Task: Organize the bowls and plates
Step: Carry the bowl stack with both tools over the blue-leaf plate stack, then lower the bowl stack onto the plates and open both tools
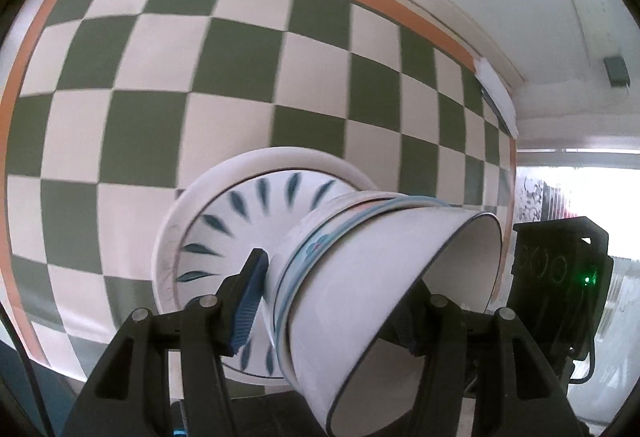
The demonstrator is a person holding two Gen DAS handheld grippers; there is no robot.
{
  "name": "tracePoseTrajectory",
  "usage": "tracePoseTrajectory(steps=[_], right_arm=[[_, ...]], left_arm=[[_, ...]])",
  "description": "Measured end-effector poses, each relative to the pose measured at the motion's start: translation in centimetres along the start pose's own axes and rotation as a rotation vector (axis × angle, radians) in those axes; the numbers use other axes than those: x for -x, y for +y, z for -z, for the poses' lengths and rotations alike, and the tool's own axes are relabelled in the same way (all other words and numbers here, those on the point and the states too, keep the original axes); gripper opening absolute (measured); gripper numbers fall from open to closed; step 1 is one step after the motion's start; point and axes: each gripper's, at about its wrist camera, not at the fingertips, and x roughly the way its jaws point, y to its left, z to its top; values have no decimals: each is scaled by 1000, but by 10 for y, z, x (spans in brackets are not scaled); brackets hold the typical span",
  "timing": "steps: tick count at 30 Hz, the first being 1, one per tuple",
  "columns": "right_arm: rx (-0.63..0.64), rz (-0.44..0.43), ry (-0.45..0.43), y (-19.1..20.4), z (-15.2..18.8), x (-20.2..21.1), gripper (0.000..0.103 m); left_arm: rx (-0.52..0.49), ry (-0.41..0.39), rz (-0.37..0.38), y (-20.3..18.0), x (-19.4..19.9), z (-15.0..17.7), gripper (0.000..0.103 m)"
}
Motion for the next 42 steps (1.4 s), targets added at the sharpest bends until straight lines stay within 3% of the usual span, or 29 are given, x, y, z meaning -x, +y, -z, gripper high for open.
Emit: tracePoseTrajectory(steps=[8,17,42], right_arm=[[29,17,57,17,5,-39,52],[27,33,70,23,-3,-60,52],[37,112,89,18,-3,-54,53]], left_arm=[[68,-6,6,28,-2,6,54],[85,6,13,33,-11,6,54],[50,-18,-50,21,-10,8,52]])
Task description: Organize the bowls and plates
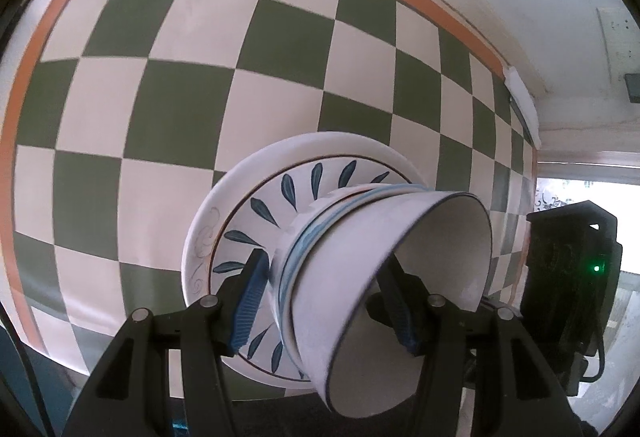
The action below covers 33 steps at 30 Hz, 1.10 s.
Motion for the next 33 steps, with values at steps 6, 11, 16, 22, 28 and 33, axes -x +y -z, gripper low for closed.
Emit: tracePoseTrajectory(steps=[6,11,16,22,28,33], right_arm=[[74,78,-56,15,3,21,53],[149,194,-127,32,9,46,66],[188,293,-173,45,23,69,83],[217,433,-249,61,48,86,95],[233,512,-398,89,86,107,99],[190,553,-528,115,123,126,100]], left_arm=[[-43,-32,-79,-9,14,7,54],[-80,-65,-137,-11,29,19,63],[-89,-149,-229,-9,46,32,96],[-99,-265,-304,-7,67,54,99],[-171,-439,-275,-14,104,80,99],[-247,-505,-281,-19,131,105,101]])
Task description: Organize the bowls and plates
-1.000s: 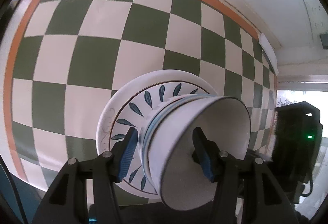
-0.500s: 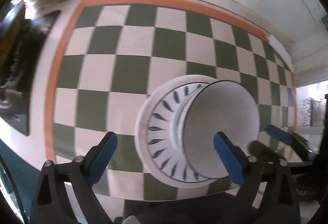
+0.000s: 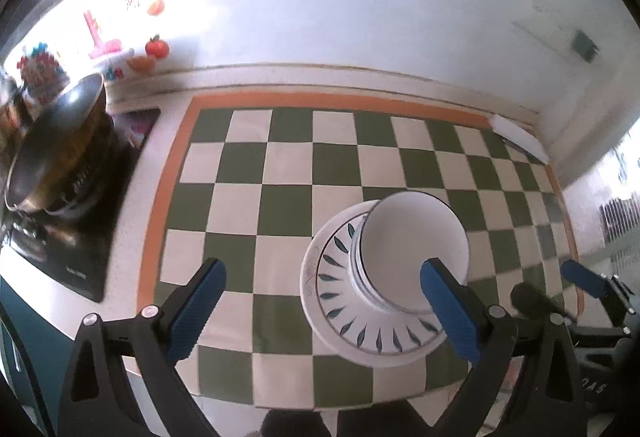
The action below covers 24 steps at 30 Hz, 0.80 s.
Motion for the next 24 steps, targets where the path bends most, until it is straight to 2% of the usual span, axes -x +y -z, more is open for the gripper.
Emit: tracePoseTrajectory(steps=[4,11,20,24], right_arm=[[-51,29,-69,12,17,40,101],[-102,76,-163,28,58,115,101],[-84,87,-289,44,112,213,102],[-59,73,-324,47,136,249,102]], left_arm=[[-52,-58,24,1,38,13,101],[-123,-152,3,-1,110,43,101],[-83,-263,-27,2,192,92,101],[-52,-278,-59,4,221,117,101]])
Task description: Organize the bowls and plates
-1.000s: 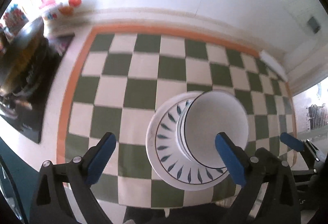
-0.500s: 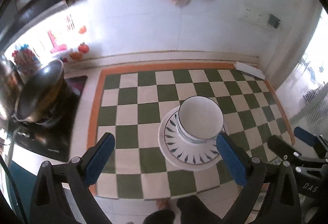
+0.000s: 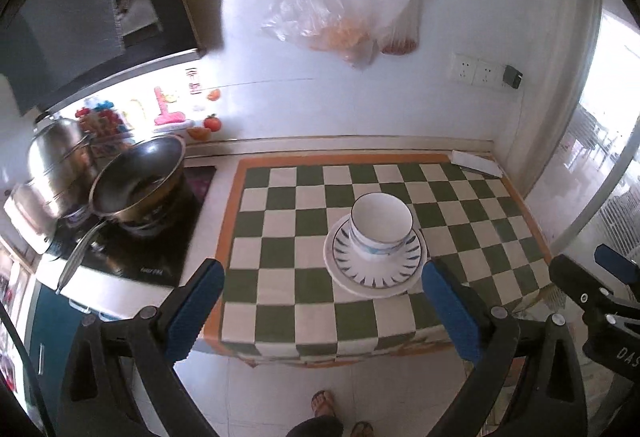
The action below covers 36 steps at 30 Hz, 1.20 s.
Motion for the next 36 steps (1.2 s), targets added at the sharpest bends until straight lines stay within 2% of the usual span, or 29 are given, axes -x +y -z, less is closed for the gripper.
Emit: tracePoseTrajectory(steps=[6,15,22,36], right_arm=[[32,-30,-17,-3,19,49,102],[43,-19,-70,-4,45,111,102],[32,-12,-95,7,54,135,102],[36,-13,-94,20,62,141,102]], left_arm=[[41,-17,-56,2,45,26,101],[36,-42,-55,-1,85,52,101],[14,-59,-56,4,102,63,101],[14,-88,-65,17,115,68,101]])
